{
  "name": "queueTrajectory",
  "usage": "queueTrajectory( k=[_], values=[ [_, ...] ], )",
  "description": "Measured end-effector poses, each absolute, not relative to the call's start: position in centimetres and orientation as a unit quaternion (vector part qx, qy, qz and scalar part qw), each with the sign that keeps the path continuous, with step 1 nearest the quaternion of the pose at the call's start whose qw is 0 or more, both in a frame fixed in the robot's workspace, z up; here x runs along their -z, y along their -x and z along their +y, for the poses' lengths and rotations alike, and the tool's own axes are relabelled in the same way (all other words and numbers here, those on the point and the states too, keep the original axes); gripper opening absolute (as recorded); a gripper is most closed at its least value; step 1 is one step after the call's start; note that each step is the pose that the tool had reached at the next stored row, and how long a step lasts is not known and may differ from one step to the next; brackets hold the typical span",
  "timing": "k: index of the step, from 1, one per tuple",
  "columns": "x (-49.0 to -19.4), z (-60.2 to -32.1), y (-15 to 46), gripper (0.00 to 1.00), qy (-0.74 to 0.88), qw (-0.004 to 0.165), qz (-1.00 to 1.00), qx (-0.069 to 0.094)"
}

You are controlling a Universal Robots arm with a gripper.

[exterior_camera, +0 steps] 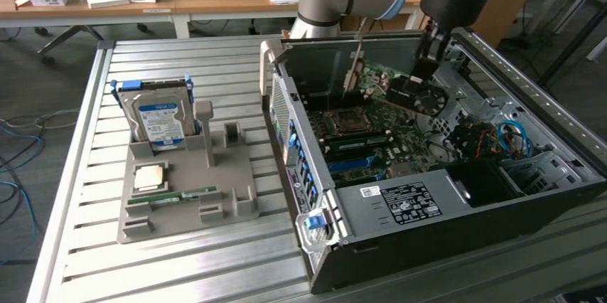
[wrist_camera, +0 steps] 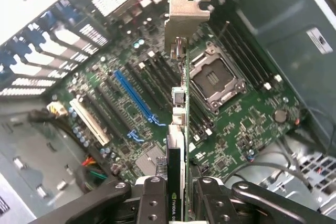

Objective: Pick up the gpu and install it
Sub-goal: 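Insert the gpu into the slot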

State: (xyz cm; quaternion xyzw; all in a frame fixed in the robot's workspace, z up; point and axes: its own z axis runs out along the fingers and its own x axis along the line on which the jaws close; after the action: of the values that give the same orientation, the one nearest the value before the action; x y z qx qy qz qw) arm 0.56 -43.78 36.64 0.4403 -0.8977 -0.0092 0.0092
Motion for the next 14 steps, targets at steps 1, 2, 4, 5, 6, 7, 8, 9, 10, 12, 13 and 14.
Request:
queueTrajectory(
  k=[1, 2, 4, 5, 6, 7, 8, 9, 10, 12, 13, 14],
  values=[
    [-36.63, -43.79, -0.56, 0.26, -0.448, 0.009, -0.894, 0.009],
    [-36.62, -43.79, -0.56, 0.26, -0.456, 0.01, -0.89, 0.009],
    [-36.61, -43.78, -0.56, 0.26, -0.472, 0.01, -0.881, 0.008],
    [-36.61, -43.78, -0.56, 0.26, -0.48, 0.01, -0.877, 0.008],
    [-36.6, -43.79, -0.56, 0.26, -0.488, 0.01, -0.873, 0.007],
    [-36.59, -43.78, -0.55, 0.26, -0.497, 0.011, -0.868, 0.007],
    [-36.59, -43.78, -0.55, 0.26, -0.504, 0.011, -0.863, 0.007],
    [-36.58, -43.79, -0.56, 0.26, -0.512, 0.011, -0.859, 0.006],
    [-36.58, -43.79, -0.56, 0.26, -0.52, 0.011, -0.854, 0.006],
    [-36.57, -43.79, -0.56, 0.26, -0.535, 0.011, -0.845, 0.005],
    [-36.56, -43.79, -0.56, 0.26, -0.543, 0.012, -0.84, 0.005],
    [-36.56, -43.78, -0.56, 0.26, -0.551, 0.012, -0.834, 0.005]
  ],
)
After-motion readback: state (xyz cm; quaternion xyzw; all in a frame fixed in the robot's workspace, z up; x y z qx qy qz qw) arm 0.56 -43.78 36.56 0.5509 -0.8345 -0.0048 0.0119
